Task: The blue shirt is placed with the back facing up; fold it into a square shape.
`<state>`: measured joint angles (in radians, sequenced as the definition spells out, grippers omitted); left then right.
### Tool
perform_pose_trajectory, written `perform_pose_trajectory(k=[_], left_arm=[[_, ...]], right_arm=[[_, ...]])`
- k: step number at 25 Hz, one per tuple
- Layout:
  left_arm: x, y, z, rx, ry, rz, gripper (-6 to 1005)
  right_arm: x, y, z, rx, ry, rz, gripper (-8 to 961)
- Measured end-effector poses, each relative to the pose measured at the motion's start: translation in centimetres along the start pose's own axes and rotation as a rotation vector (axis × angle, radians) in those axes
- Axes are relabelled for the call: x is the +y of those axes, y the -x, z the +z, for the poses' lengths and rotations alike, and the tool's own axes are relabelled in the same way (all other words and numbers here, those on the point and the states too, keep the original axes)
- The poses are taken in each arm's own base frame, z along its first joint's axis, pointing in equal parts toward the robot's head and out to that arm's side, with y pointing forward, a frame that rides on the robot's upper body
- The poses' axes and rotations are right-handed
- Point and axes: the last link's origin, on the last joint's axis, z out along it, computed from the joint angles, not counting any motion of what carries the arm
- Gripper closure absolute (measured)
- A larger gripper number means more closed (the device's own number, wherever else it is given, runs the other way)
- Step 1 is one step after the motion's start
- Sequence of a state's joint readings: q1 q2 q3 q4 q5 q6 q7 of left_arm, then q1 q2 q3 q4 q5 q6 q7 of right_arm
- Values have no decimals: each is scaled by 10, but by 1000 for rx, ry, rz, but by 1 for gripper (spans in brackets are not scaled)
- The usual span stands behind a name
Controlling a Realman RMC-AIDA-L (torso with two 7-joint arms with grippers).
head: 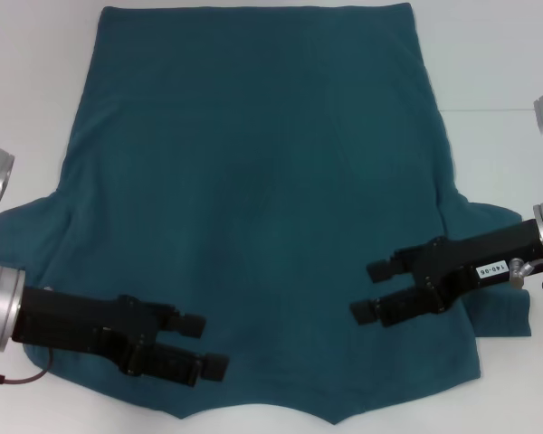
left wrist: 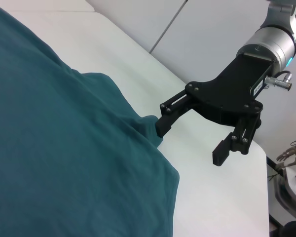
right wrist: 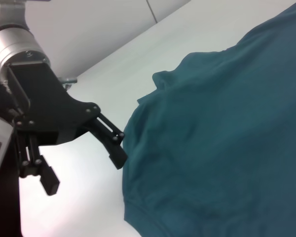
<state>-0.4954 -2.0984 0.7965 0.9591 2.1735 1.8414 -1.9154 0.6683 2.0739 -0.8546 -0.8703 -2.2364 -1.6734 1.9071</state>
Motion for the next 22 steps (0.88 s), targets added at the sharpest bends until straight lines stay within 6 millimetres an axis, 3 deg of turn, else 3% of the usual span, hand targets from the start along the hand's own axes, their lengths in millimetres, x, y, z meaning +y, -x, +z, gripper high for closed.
perform_pose_trajectory(k=[17, 22], left_arm=[[-2, 1, -2, 24, -18, -45, 66], [-24, -1, -31, 204, -153, -263, 66]], right_arm=[[-2, 1, -1, -54, -14, 18, 32], [-7, 3, -16, -216, -7, 154, 33]])
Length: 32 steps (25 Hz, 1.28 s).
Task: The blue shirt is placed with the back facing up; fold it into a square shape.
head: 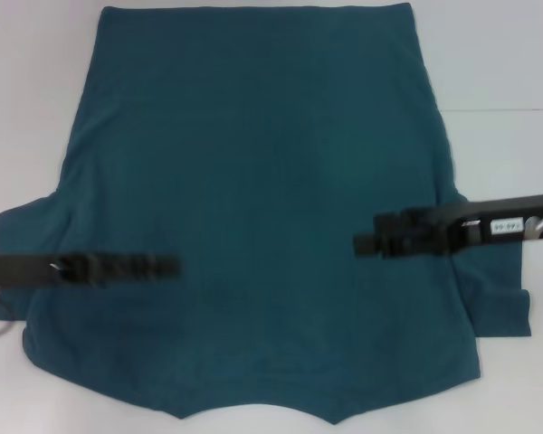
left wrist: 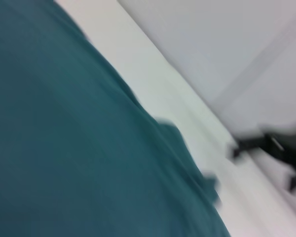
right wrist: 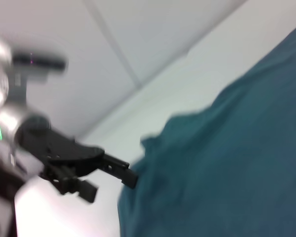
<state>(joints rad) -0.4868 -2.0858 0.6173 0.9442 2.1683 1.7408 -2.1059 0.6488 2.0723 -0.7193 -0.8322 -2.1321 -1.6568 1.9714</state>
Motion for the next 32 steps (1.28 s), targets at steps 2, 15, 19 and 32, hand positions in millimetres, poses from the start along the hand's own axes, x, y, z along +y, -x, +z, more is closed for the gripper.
perform_pose_trajectory(k=[2, 15, 19, 32], left_arm=[[-13, -3, -24, 137, -33, -167, 66], [-63, 24, -67, 416, -201, -540, 67], [-71, 29, -70, 425, -261, -527, 67], [-94, 46, -74, 467, -432, -468, 67]], right_arm=[[-3, 2, -7, -55, 4, 88, 34], [-26, 39, -37, -193, -43, 425, 35], [-38, 51, -44, -211, -86, 439, 35], [-42, 54, -44, -221, -108, 439, 35]])
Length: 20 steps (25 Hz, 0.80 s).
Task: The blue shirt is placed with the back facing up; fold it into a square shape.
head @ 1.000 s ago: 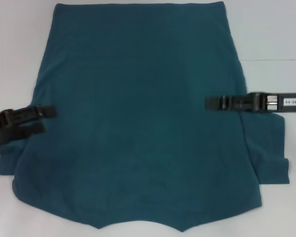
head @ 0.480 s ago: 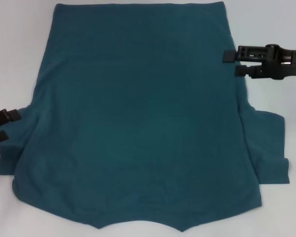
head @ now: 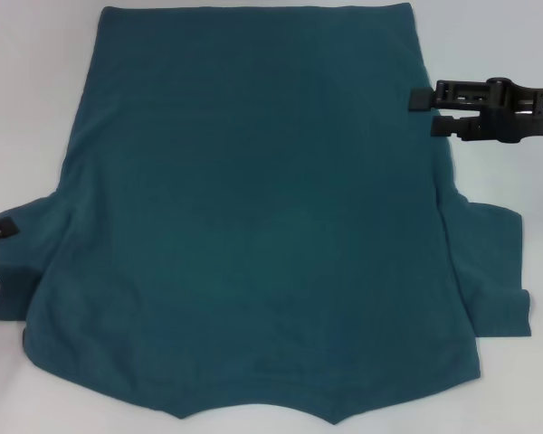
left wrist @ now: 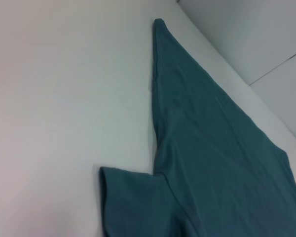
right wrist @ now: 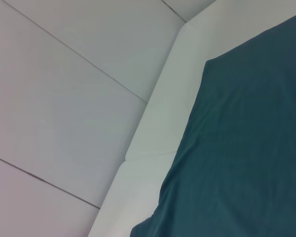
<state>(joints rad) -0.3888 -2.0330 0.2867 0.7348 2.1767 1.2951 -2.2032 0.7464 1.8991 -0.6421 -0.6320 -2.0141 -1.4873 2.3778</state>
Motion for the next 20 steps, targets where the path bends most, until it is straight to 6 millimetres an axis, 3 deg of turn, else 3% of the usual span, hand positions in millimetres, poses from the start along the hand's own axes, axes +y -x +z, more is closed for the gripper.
perform_pose_trajectory(k=[20], left_arm=[[-6, 16, 16, -3, -35, 102, 103]], right_arm=[[-3, -3, -2, -6, -1, 11, 36]])
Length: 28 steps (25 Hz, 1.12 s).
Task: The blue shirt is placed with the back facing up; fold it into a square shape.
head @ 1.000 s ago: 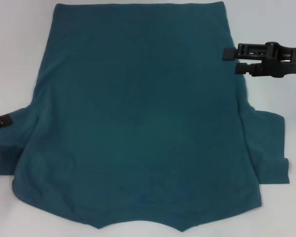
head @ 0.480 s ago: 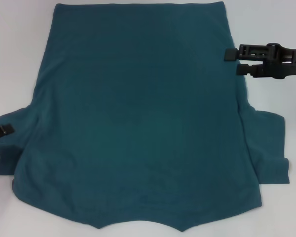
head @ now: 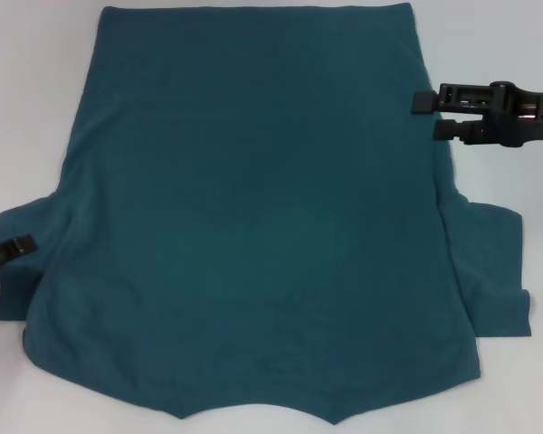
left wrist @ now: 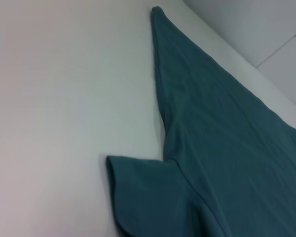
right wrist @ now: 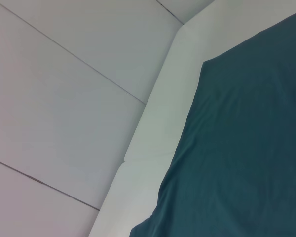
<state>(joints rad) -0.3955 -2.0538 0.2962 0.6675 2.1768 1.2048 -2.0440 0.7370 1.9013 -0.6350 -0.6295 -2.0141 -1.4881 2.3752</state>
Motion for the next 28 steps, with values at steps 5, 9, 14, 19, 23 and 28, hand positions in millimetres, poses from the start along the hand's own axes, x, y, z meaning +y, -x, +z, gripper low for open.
perform_pose_trajectory(k=[5, 9, 14, 19, 23, 28], left_arm=[[3, 3, 4, -18, 10, 1, 120], [3, 3, 5, -17, 9, -20, 134], [0, 2, 1, -3, -2, -32, 232], [-1, 2, 2, -6, -13, -26, 330], [-1, 0, 2, -4, -17, -23, 459], [-2, 1, 2, -2, -24, -24, 662]], right_arm=[[-1, 0, -1, -7, 1, 9, 36], [-2, 0, -4, -17, 5, 15, 37], [-4, -1, -6, -19, 3, 21, 37], [-4, -1, -7, -21, 2, 23, 37], [-4, -1, -7, -22, 3, 25, 37], [-4, 0, -8, -26, 5, 26, 37]])
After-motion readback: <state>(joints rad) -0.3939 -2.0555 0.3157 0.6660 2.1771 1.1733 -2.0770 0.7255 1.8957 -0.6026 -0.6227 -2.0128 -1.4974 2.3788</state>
